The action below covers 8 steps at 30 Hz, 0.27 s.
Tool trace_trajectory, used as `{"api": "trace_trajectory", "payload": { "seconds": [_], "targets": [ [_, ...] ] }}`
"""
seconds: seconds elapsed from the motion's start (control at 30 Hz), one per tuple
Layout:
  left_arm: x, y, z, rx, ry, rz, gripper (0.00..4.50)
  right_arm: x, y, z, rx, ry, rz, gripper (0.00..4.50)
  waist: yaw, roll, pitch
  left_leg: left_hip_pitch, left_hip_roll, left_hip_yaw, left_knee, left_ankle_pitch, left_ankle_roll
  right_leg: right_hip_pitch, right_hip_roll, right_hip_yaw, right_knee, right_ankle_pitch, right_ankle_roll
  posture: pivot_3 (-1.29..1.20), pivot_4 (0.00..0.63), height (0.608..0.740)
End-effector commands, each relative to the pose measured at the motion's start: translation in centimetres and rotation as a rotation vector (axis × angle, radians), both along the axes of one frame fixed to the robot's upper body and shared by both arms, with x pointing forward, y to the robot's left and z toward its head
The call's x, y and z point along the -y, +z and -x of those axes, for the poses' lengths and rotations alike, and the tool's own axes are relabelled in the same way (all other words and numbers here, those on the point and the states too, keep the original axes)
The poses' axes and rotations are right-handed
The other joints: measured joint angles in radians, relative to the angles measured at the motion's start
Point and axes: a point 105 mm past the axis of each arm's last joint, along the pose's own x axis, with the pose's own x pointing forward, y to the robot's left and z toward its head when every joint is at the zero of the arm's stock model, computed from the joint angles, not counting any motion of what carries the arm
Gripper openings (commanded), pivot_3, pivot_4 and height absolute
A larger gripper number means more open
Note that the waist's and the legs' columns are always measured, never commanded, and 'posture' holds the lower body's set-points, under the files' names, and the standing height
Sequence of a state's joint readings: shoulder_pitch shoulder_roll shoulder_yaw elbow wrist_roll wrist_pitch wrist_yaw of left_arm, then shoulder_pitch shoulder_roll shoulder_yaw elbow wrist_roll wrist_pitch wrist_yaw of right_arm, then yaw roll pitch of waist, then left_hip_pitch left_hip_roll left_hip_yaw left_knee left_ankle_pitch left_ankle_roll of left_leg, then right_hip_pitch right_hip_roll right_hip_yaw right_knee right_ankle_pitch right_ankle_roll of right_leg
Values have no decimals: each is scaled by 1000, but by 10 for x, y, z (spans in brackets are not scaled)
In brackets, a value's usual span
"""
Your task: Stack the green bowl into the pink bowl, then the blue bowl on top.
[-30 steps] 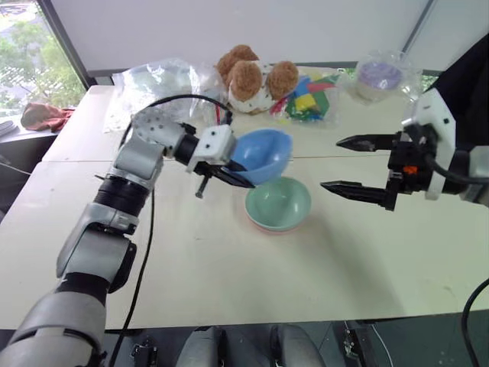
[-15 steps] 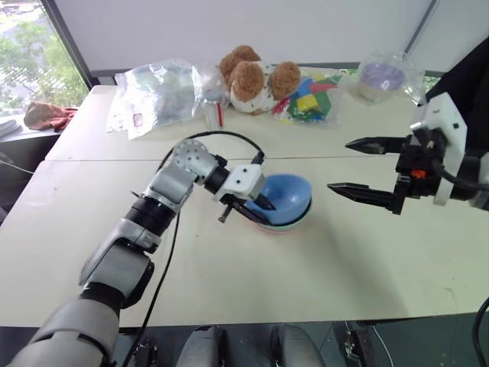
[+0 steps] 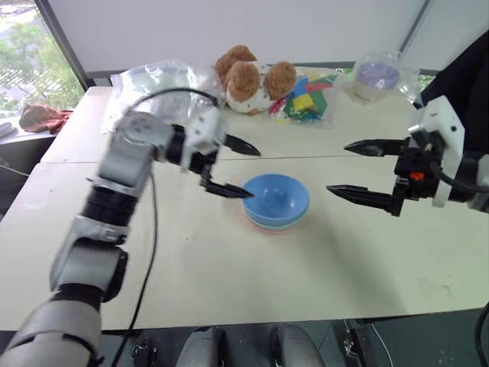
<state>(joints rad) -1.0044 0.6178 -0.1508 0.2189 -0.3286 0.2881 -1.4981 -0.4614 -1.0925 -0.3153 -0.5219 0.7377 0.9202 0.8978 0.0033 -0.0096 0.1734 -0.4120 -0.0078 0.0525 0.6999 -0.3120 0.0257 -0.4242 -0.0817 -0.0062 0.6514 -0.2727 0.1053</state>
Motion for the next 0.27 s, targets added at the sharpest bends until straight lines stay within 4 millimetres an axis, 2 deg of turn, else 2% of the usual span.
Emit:
{"api": "trace_trajectory", "payload": {
  "seconds": [0.03, 0.27],
  "targets": [
    [-22, 7, 9, -19, 72, 42, 4483, 4, -3, -1, 7, 1, 35, 4500, 1, 0, 0, 0, 0, 0, 0, 1, -1, 0, 0, 0, 0, 0, 0, 0, 150, 740],
    [-56, -11, 12, -93, 260, 81, 4483, 6, -19, -8, -31, 13, 55, 4500, 7, 0, 0, 0, 0, 0, 1, 1, -1, 1, 0, 0, 0, 0, 0, 0, 150, 740]
  ]
}}
